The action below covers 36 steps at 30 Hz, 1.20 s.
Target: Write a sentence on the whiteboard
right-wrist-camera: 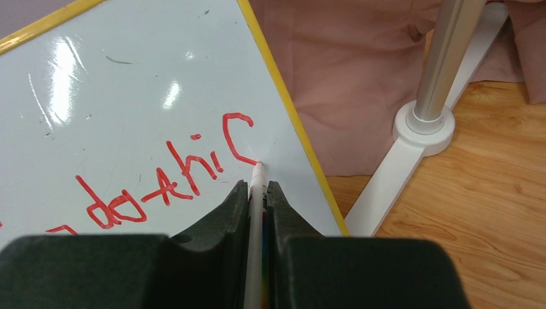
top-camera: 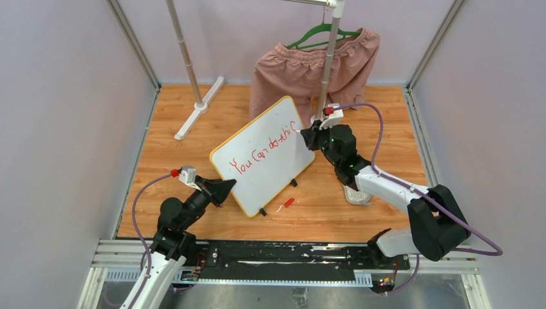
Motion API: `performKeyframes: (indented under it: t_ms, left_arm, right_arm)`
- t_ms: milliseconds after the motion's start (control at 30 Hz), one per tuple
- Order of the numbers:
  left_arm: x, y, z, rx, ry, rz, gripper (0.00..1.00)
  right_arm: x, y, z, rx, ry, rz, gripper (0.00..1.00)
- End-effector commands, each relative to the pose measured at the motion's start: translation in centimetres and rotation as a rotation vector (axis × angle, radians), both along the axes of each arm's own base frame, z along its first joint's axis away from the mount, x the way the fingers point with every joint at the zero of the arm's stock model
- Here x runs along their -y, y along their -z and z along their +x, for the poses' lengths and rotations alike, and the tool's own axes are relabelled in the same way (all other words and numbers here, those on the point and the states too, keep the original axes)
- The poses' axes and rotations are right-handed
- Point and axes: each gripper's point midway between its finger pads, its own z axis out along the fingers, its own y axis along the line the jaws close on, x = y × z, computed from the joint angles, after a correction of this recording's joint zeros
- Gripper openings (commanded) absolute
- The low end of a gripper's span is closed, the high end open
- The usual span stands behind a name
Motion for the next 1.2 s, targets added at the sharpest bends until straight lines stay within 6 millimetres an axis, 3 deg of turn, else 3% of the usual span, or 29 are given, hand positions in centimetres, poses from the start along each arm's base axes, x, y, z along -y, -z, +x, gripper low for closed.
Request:
performKeyframes:
  t_ms: [0,200,433,933,1167]
  left_arm:
    - [0.5,3.9,-0.5,-0.041,0.041,0.066,0.0]
    - [0.5,3.9,-0.5,-0.039,0.04,0.065,0.0]
    - [0.5,3.9,-0.5,-0.039,0.04,0.066,0.0]
    - [0.5,3.9,-0.5,-0.036,0.042,0.066,0.0]
    - [0.5,3.8,-0.5,-0.036,0.042,0.066,0.0]
  right_arm:
    - [0.7,0.5,0.3,-0.029,0.04,-0.023,0.0]
    - [1.0,0.8,0.5,-0.044,0.045,-0.029,0.0]
    - [0.0,1.5,-0.3,-0.072,-0.006,-0.01,0.0]
    - [-1.8,0.9,-2.2,-0.069,-0.064,-0.014,0.0]
    - [-2.3,-0.5,-2.6,-0.044,-0.08,0.002,0.0]
